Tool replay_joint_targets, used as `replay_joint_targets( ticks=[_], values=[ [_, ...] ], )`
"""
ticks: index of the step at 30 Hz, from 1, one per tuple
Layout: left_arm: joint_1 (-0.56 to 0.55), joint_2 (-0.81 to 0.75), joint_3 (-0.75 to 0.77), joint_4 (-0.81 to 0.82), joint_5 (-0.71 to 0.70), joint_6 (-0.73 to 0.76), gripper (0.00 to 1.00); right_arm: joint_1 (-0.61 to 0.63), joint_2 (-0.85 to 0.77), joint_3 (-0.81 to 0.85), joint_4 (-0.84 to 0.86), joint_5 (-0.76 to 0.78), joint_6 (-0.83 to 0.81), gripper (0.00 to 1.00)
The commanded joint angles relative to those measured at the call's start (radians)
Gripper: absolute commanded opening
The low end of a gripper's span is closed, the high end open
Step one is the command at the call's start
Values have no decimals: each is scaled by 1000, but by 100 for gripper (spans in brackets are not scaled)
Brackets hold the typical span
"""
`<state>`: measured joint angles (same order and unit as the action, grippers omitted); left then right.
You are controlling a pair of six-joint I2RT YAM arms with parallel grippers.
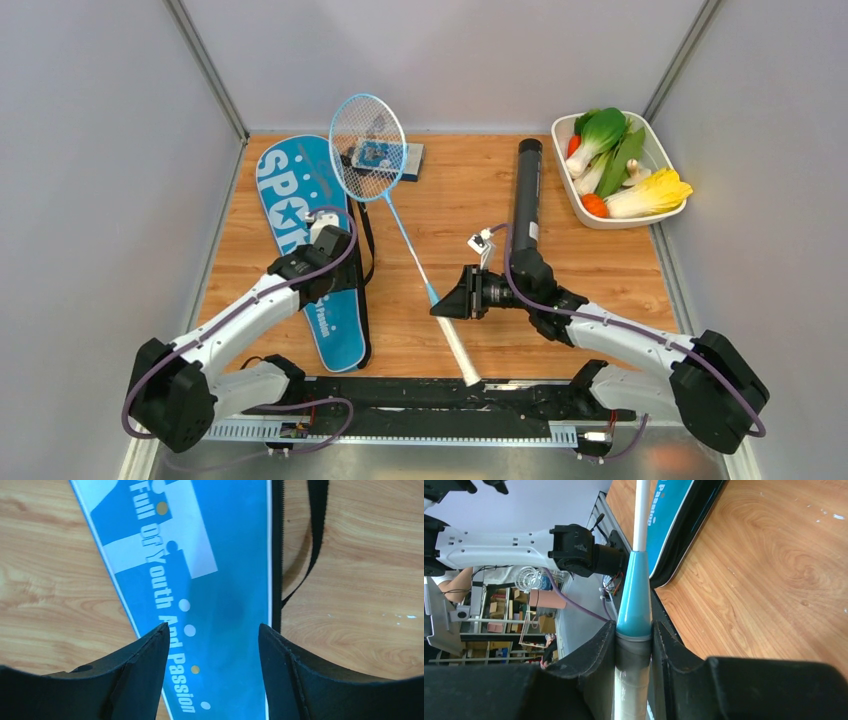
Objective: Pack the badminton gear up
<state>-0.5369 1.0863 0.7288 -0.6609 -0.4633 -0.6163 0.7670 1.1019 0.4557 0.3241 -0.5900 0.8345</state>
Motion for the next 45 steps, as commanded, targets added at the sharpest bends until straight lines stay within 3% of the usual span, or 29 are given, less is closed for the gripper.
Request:
replay_joint_targets(
  ticks=[1,10,17,21,24,26,27,35,45],
  values=[
    [5,24,32,124,100,47,72,-3,-4,6,135,-61,-4,0],
    [6,149,21,229,239,41,71,-3,-66,-34,26,54,17,0],
    [4,269,33,195,150,42,64,-3,-104,-77,28,85,31,0],
    [5,276,32,190,148,47,44,-3,-113,-113,55,98,64,0],
    [4,251,28,177,148,49,17,-3,-121,-143,92,104,112,0],
    [4,220,28,162,142,48,3,-3,-124,-150,97,107,129,0],
    [5,208,27,155,136,45,1,-3,-126,-150,93,108,132,0],
    [4,30,14,89,88,-28,0,11,-98,-190,119,94,192,0],
    [4,-80,-4,83,123,-83,0,111,40,-171,314,7,327,0]
  ],
)
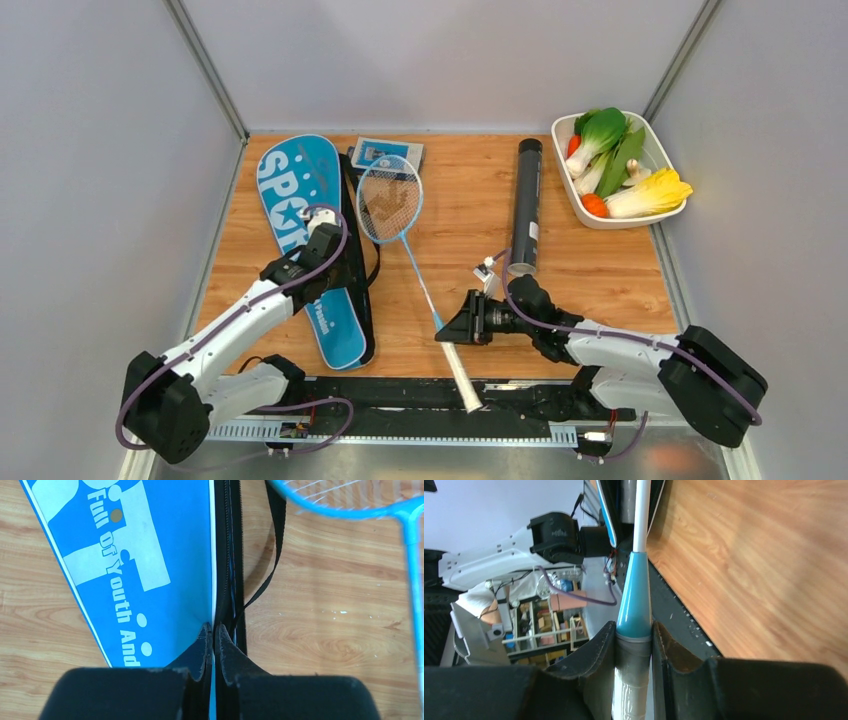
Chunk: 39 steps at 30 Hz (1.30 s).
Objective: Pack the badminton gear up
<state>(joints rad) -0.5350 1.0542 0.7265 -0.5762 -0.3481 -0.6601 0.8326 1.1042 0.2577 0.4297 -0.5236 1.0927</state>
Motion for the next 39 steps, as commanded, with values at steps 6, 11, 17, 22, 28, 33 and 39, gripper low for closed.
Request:
replay_joint_targets(
  ticks=[6,11,17,22,28,33,39],
  values=[
    [3,-97,-18,-6,34,-28,0,119,178,47,400,-103,154,0],
    [2,-130,-39,9,74,-23,0,132,316,101,507,-148,183,0],
    [2,-192,-63,13,154,-42,0,132,477,245,601,-163,213,0],
    [3,-247,-92,31,228,-87,0,130,635,426,562,-159,173,0],
    [2,-262,-107,23,224,-107,0,141,738,479,632,-190,208,0],
    [2,-239,-71,-43,95,-103,0,152,720,375,610,-270,142,0],
    [2,-211,-82,18,162,-64,0,168,663,289,491,-374,-7,0]
  ],
)
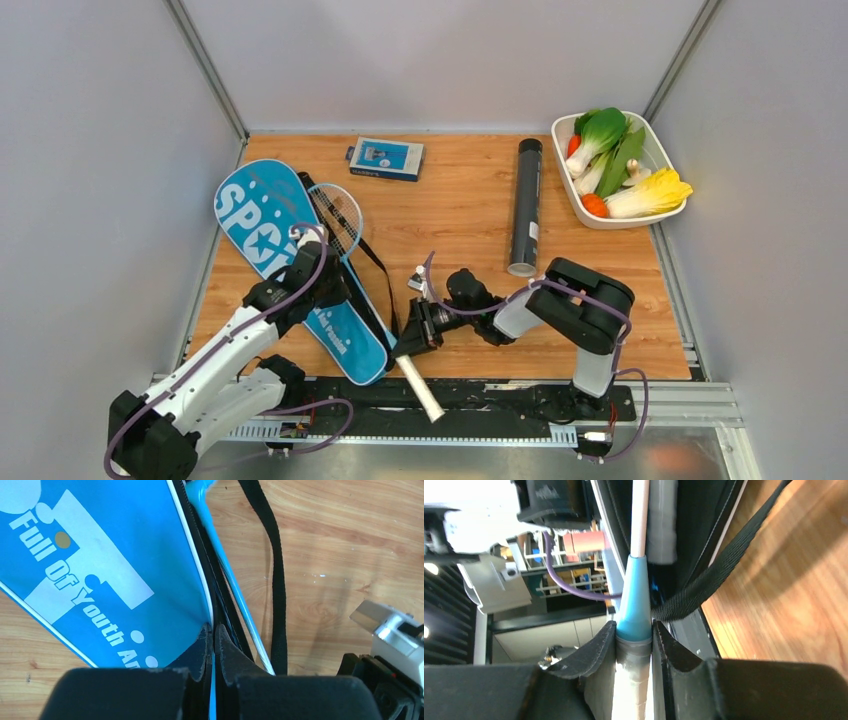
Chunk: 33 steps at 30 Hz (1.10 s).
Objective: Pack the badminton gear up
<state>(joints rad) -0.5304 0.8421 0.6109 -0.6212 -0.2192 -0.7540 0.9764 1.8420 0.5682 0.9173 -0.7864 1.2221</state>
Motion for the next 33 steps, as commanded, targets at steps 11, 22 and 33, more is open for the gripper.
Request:
replay_joint_targets(
  ticks=[11,22,33],
  values=[
    [-62,88,59,223,293,220,0,156,-282,-101,-182,-119,-240,0],
    [-89,-47,5,248,321,272,0,70,-305,-156,-27,-193,-112,0],
    [-89,3,168,-25,-139,86,72,73,-474,-157,-391,-32,-296,0]
  ],
)
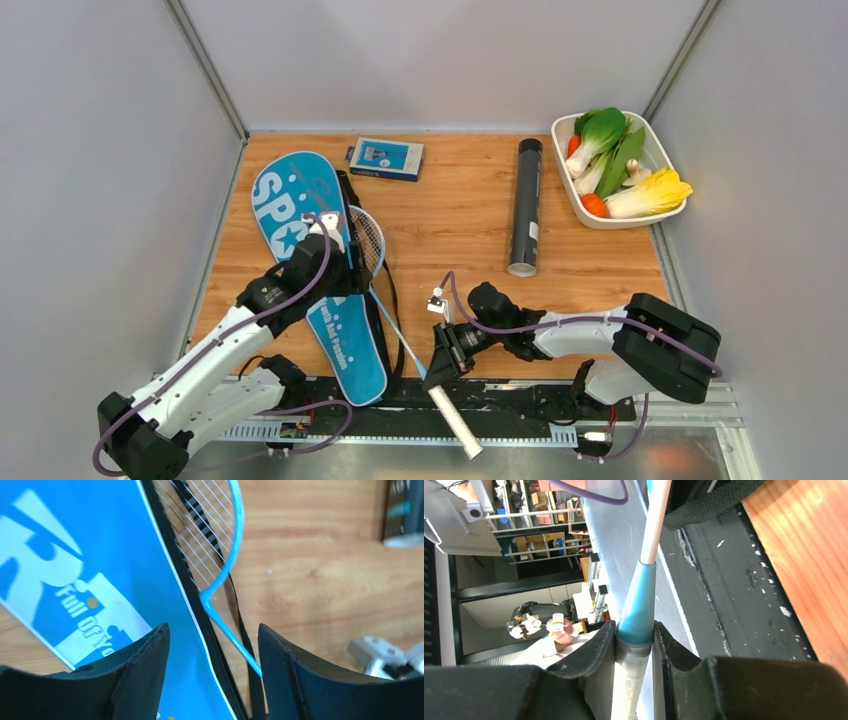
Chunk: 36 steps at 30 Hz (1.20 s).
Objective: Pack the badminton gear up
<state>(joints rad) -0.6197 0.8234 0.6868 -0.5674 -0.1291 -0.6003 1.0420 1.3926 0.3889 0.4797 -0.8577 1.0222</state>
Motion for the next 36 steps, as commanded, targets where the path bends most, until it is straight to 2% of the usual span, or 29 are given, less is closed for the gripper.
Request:
replay_joint_targets(
  ticks=[1,7,12,18,25,36],
  values=[
    [0,50,111,-96,-283,-68,72,7,-18,20,61,42,-89,0],
    [0,260,169,-121,-407,-51,72,18,36,11,168,51,-34,0],
    [0,408,174,-70,-408,-25,71,26,65,-8,251,55,8,0],
    [-1,494,177,1,-405,-6,71,49,87,-16,296,66,29,0],
    [1,512,182,26,-396,-25,69,59,111,-18,322,67,38,0],
    [1,424,170,5,-314,-77,64,59,116,-9,323,74,42,0]
  ],
)
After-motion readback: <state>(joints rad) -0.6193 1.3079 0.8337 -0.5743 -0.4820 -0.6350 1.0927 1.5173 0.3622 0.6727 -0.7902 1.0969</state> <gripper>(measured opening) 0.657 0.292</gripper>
